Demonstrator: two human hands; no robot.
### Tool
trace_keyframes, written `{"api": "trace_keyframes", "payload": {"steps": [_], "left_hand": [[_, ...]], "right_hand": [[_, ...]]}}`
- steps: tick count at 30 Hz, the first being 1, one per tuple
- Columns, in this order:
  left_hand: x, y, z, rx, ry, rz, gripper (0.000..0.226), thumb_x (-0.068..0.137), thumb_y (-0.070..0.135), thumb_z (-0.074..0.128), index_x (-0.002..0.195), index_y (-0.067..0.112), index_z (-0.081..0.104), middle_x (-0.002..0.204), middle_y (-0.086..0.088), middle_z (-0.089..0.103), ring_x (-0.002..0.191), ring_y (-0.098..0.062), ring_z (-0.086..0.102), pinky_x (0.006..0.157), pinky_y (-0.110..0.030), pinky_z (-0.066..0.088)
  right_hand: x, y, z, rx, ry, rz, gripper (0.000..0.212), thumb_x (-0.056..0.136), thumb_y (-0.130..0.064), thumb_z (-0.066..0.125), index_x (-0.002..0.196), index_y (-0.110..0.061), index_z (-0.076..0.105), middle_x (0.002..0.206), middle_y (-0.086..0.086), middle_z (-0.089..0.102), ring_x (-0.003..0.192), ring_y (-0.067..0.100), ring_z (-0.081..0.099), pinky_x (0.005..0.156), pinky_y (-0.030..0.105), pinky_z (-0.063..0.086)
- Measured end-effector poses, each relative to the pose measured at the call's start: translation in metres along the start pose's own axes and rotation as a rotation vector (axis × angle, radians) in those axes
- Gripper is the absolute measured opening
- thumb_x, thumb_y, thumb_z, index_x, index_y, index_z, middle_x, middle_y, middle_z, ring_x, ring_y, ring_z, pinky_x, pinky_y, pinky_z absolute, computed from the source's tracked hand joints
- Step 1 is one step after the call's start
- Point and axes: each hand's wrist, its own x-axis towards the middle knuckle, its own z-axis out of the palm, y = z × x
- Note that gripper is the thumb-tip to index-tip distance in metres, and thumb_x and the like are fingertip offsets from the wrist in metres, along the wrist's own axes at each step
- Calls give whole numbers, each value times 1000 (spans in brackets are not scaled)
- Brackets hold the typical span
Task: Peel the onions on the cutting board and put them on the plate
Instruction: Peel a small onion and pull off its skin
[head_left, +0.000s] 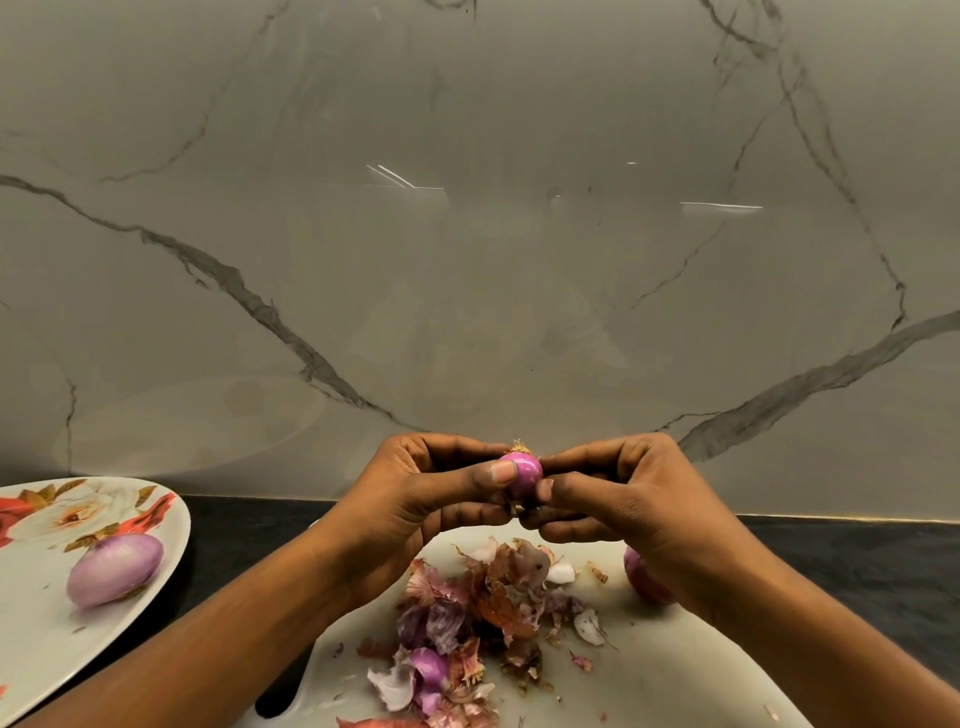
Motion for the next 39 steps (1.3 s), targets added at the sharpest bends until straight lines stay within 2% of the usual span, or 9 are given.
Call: {"api": "trace_keyframes", "payload": {"steps": [3,7,11,16,22,28,33,36,39], "left_hand": [[1,0,0,-52,-5,-22,36,80,19,81,107,-4,79,108,-24,76,84,-21,74,73,-27,63],[3,0,-2,-161,-22,-100,23,78,15,81,95,0,79,103,-25,75,82,-25,76,72,-26,64],[4,-1,-3,-199,-49,-161,38,77,14,81,105,-9,72,103,-26,73,80,-26,76,73,-25,65],[3,-2,-2,-157,-56,-164,32,76,11,79,99,-9,69,101,-26,75,81,-28,77,71,-25,63],[3,-2,-3,-186,-69,-182,56,78,10,78,120,-22,60,102,-25,76,80,-25,77,72,-25,64],[2,-1,-4,-224,-86,-182,63,76,11,84,123,-22,57,109,-28,74,85,-27,76,81,-28,66],[2,1,-3,-149,-35,-137,25,75,8,80,97,-3,75,106,-28,75,84,-29,76,71,-28,65],[0,1,0,-92,-36,-107,27,74,3,81,99,-4,75,106,-25,76,87,-31,77,69,-27,63],[0,1,0,-71,-30,-102,34,74,3,82,104,-8,73,107,-24,76,87,-29,77,69,-27,63]], "right_hand": [[0,1,0,-1,12,4,17,92,3,69,105,-2,79,92,18,80,87,31,80,75,32,66],[-1,-2,2,56,-47,30,24,91,-3,73,114,-5,75,97,20,80,91,34,80,79,34,66],[-1,0,5,18,-76,25,28,89,-11,75,117,-9,74,98,19,80,91,34,80,79,34,66],[-2,0,5,-32,-56,7,25,88,-16,76,112,-7,77,93,17,81,86,32,80,74,31,66],[-2,0,2,-39,-39,-13,18,94,2,68,106,-5,79,90,17,81,84,32,80,71,31,66],[-1,1,2,-38,-18,-16,22,97,5,62,107,-5,79,89,18,80,84,33,80,74,35,67],[-1,0,2,-12,-24,-12,20,94,-13,70,107,-2,78,91,21,80,86,35,80,76,37,67],[-1,1,2,-74,-6,-31,18,91,-16,74,103,-5,80,88,16,80,81,32,80,71,34,67],[-1,1,2,-95,-10,-37,11,92,-8,72,99,-8,81,85,15,80,80,31,80,71,34,67]]}}
